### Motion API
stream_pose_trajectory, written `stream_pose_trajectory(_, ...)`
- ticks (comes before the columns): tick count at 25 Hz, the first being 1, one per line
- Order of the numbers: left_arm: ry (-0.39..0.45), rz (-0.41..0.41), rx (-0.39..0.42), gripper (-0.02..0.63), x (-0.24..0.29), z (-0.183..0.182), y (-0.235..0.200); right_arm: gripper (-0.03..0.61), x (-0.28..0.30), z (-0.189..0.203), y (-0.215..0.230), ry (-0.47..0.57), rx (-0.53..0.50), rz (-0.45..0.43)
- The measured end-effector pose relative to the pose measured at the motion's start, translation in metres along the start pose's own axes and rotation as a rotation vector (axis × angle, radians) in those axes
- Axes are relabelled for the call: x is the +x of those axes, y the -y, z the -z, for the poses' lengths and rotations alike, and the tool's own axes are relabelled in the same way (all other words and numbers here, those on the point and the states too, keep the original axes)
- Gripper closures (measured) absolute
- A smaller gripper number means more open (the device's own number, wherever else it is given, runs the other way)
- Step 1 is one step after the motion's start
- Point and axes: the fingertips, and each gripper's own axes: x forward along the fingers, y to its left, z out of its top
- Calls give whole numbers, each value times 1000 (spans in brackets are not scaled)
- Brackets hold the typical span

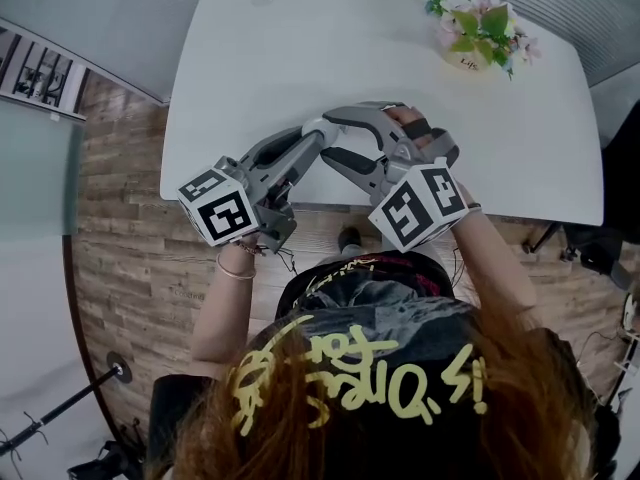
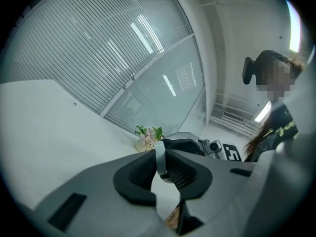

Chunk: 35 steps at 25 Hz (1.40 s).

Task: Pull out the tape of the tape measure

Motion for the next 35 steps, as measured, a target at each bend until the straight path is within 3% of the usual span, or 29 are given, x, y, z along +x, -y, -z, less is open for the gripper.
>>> stream_pose_trajectory(6,66,84,-57,557,-1,-11,13,365,-5,-1,8,63,96,24)
stream_pose_trajectory(15,64,150,-105,549,-1,-11,17,368,-9,-4,10,17,23,-28)
stream_pose_trajectory(25,7,148,-57,555,6,-11,21,370,-14,-1,12,-62,-23,-19)
stream_pose_trajectory(35,36,111,-37,557,9,-9,26,370,-19,0,11,-100,11,-34)
